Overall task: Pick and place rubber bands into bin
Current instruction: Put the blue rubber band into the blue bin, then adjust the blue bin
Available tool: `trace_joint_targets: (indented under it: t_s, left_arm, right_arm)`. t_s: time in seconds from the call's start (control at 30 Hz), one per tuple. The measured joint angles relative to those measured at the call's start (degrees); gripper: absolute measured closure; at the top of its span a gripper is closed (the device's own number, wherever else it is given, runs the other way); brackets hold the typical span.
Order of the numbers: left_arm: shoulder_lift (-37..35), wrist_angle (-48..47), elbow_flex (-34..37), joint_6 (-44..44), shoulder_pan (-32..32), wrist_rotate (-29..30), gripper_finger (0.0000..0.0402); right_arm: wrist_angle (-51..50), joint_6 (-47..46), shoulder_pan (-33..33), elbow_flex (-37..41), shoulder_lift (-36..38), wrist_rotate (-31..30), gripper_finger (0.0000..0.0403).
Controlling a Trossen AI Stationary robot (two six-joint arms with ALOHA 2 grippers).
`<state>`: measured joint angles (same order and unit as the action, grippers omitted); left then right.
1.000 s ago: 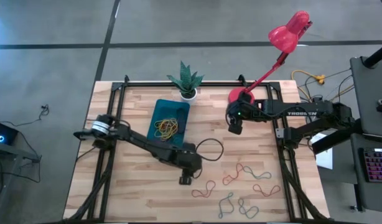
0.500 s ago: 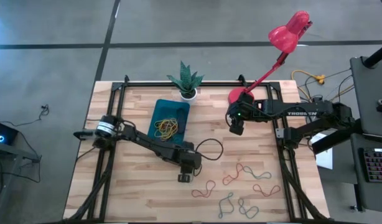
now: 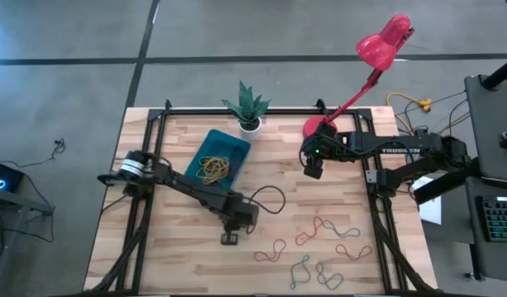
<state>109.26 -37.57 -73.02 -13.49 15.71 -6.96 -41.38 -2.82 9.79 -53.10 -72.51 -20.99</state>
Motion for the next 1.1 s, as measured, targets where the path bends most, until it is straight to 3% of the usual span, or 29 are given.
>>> trace_joint_targets:
  t_s: [0.23,0.33,0.47,0.67,0.9,1.1]
  left_arm:
    - [-13.62,-8.15,-5.64,-2.81,-0.37,2.84,0.0401]
    - [-18.27,-12.47,-7.64,-6.78,-1.43,9.78,0.0402]
    - [-23.07,-20.76,-8.61,-7.28,-5.22,24.29,0.0402]
    - [-23.29,-30.99,-5.80,-3.70,-15.67,34.07,0.0402]
    - [-20.48,-22.56,-1.02,-1.18,-20.42,24.20,0.0399]
    - [-16.84,-21.44,-1.33,-5.39,-19.48,19.17,0.0345]
  right_arm:
    - [1.89,0.22,0.14,0.00,-0.02,-0.07,0.0218]
    - [3.40,0.30,0.29,0.00,-0.02,-0.13,0.0218]
    - [5.14,0.40,0.36,0.00,-0.02,-0.17,0.0218]
    - [5.85,0.21,0.36,0.00,-0.02,-0.15,0.0218]
    - [3.09,-1.86,0.36,0.00,-0.02,-0.10,0.0218]
    - [1.17,-2.04,0.39,0.29,-0.02,-0.04,0.0218]
